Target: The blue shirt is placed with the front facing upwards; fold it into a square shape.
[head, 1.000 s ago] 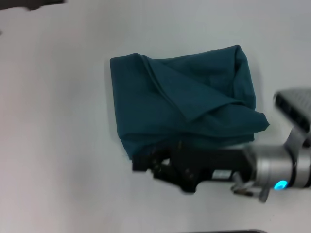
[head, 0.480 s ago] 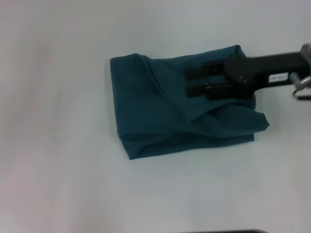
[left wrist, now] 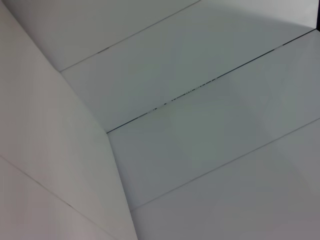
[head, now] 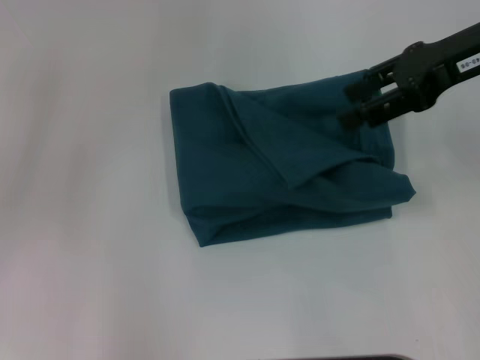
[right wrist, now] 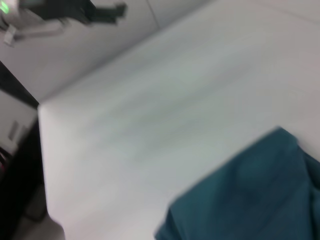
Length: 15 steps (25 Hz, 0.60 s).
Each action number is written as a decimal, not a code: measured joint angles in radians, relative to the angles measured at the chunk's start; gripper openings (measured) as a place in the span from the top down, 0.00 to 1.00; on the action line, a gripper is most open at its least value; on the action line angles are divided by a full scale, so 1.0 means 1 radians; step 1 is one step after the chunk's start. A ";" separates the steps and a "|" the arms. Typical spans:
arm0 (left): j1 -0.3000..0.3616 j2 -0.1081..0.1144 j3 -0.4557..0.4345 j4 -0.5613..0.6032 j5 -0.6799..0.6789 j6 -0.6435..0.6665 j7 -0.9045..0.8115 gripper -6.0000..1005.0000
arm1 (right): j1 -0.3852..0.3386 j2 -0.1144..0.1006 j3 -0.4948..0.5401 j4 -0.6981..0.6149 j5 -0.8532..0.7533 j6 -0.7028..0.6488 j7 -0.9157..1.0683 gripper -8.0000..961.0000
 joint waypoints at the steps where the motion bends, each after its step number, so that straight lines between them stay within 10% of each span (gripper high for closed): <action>1: 0.000 0.000 0.000 0.000 0.000 0.000 0.000 0.04 | -0.001 -0.005 -0.034 -0.015 0.000 -0.005 0.021 0.27; 7: 0.002 0.000 -0.002 0.002 0.000 0.001 -0.003 0.04 | -0.009 -0.016 -0.226 -0.029 0.001 -0.013 0.021 0.27; 15: -0.004 0.002 -0.003 0.045 -0.004 0.001 0.016 0.04 | -0.034 0.038 -0.274 -0.029 -0.001 0.030 -0.087 0.27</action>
